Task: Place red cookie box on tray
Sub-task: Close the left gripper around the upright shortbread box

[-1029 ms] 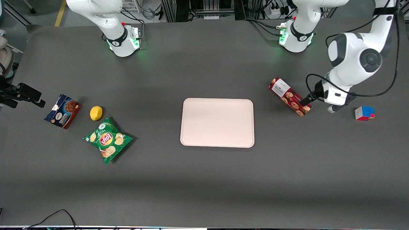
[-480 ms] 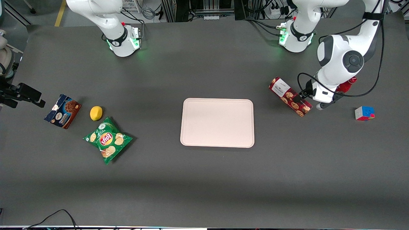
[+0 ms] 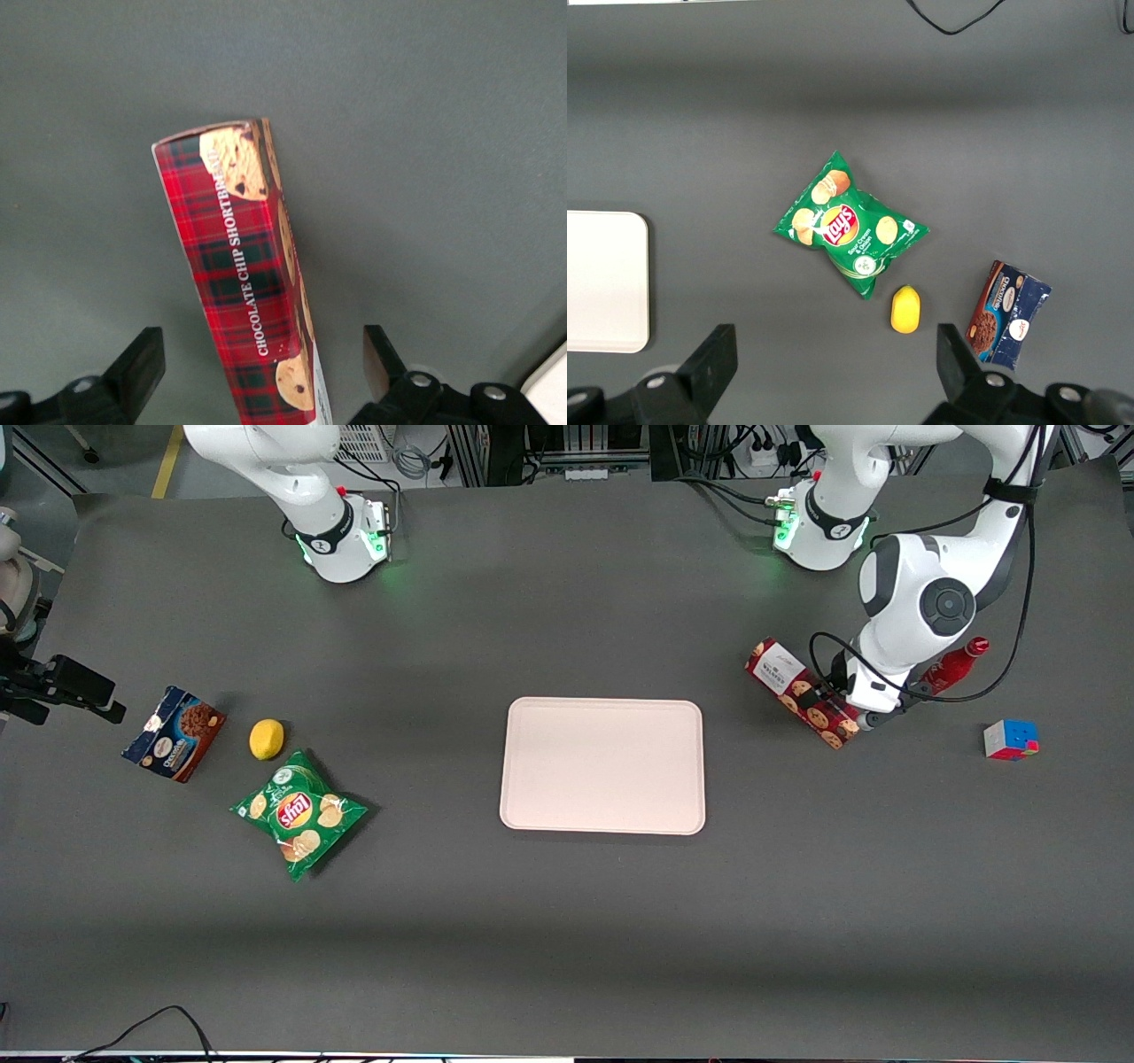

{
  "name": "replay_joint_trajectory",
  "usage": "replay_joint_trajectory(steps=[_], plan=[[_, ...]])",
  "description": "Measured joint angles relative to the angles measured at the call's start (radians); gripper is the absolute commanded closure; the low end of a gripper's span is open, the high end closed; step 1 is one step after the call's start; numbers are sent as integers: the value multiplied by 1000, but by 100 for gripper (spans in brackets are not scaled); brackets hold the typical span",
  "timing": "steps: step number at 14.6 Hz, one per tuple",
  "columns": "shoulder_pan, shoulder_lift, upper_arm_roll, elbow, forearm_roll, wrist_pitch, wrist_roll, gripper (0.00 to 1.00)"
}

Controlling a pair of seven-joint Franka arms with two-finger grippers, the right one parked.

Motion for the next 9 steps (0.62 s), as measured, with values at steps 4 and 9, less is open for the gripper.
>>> replay_joint_trajectory(steps=[4, 9], plan=[[-1, 3, -55, -32, 0, 44, -68, 0], [-4, 67, -87, -46, 3, 148, -38, 0]])
